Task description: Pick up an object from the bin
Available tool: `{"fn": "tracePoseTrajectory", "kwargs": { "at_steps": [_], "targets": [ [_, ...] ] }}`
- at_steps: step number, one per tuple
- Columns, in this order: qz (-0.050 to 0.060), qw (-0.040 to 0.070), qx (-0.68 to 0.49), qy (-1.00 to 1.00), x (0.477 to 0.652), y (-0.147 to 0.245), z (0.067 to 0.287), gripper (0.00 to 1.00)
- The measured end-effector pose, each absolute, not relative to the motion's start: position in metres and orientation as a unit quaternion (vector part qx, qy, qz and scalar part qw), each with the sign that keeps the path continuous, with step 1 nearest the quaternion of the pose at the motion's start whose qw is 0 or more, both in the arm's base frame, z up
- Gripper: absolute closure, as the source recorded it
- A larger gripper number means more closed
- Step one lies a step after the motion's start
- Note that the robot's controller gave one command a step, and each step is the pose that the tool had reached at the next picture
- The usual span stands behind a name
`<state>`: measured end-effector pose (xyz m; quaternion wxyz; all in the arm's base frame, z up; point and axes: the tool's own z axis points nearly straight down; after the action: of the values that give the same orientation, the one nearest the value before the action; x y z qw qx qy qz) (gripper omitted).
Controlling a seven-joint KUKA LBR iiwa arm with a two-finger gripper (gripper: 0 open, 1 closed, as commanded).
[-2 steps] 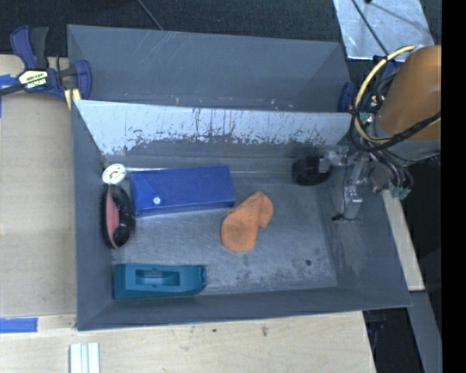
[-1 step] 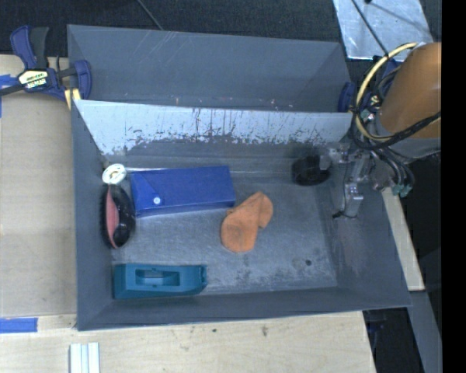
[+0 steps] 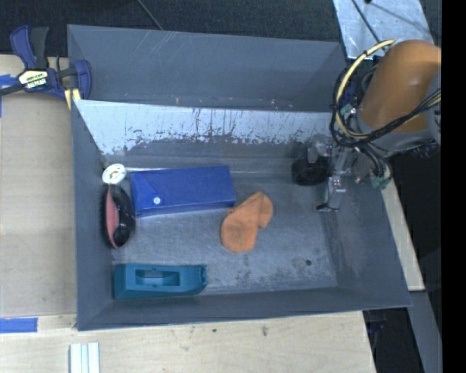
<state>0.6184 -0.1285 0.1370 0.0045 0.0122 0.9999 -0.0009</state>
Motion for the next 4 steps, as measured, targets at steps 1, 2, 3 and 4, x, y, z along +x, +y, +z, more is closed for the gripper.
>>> {"fn": "tracePoseTrajectory", "kwargs": {
  "at_steps": [1,2,3,4],
  "targets": [
    [0.000,0.005,0.009,1.000,0.623,-0.106,0.107,0.00],
    [-0.001,0.002,0.013,1.000,0.610,-0.060,0.093,0.00],
    [0.000,0.000,-0.027,1.000,0.614,-0.028,0.070,0.00],
    [0.000,-0.001,0.051,0.999,0.611,0.009,0.071,1.00]
  ]
}}
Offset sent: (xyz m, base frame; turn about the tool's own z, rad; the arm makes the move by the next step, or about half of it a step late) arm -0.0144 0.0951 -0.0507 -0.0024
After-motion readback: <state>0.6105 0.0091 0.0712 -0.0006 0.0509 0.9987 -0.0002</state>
